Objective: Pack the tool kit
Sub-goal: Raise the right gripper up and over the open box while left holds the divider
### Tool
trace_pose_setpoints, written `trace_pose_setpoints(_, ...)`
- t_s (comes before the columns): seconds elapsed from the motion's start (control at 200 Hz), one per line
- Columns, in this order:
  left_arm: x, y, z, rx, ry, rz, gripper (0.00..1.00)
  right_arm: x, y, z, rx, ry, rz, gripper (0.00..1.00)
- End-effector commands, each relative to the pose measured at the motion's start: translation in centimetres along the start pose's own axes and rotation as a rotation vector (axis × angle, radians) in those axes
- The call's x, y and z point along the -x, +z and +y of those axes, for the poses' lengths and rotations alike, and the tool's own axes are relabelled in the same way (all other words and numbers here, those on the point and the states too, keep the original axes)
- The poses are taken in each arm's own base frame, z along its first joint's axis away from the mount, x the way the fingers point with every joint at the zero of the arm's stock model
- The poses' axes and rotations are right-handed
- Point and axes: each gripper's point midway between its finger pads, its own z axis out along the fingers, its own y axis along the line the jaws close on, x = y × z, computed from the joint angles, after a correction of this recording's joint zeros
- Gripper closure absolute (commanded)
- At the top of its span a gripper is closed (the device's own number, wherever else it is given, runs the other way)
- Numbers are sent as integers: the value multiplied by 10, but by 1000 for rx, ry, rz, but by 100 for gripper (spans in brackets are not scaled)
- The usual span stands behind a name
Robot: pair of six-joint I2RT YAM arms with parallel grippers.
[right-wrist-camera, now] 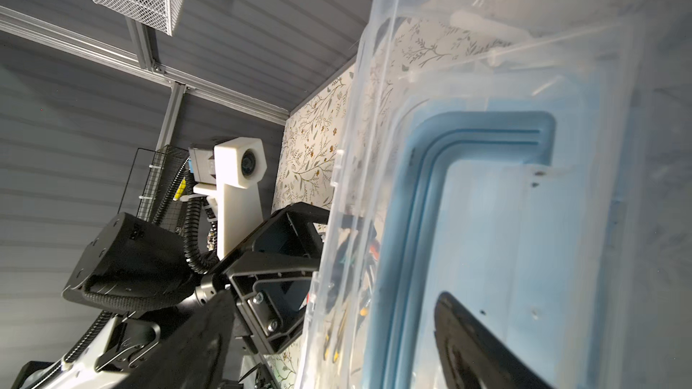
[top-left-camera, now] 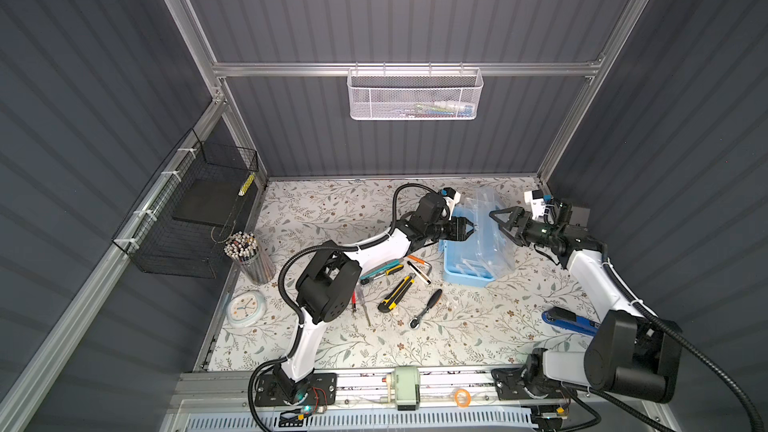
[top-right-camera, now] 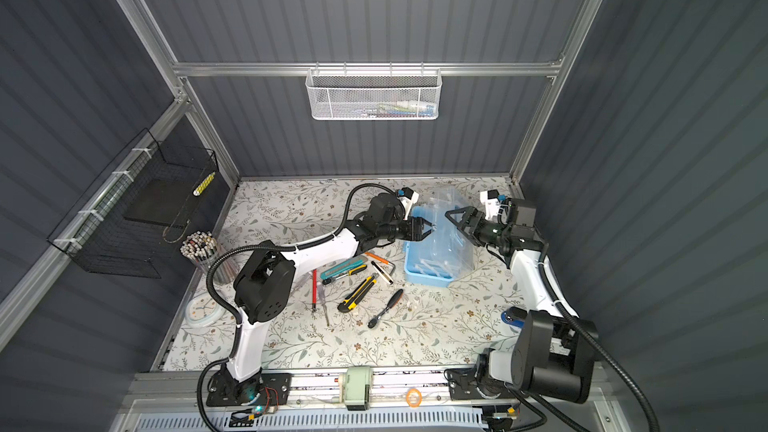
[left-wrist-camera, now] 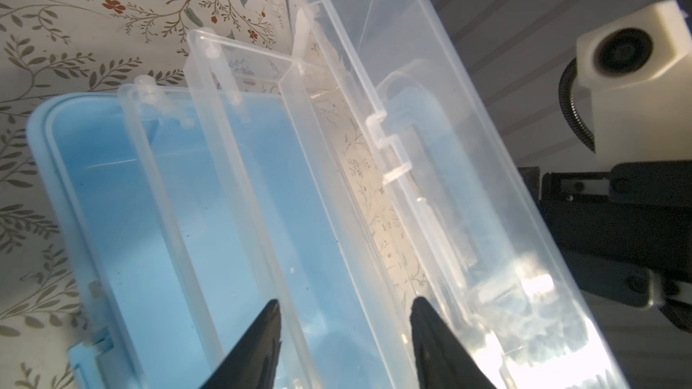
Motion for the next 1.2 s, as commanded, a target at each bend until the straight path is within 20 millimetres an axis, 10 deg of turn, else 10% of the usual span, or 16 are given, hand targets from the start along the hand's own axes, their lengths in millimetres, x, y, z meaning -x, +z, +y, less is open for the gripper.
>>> trace_pose_setpoints(0.0, 18, -11, -32, -84, 30, -42, 43, 3, -7, 1, -75, -50, -13, 12)
trace_pose_setpoints(0.505, 12, -7, -25, -73, 24, -30, 42, 9, -21, -25, -384, -156, 4, 1)
trace_pose_setpoints(1.196, 8, -5, -21, -65, 18, -20, 40, 33, -2, 3, -724, -462, 94, 1)
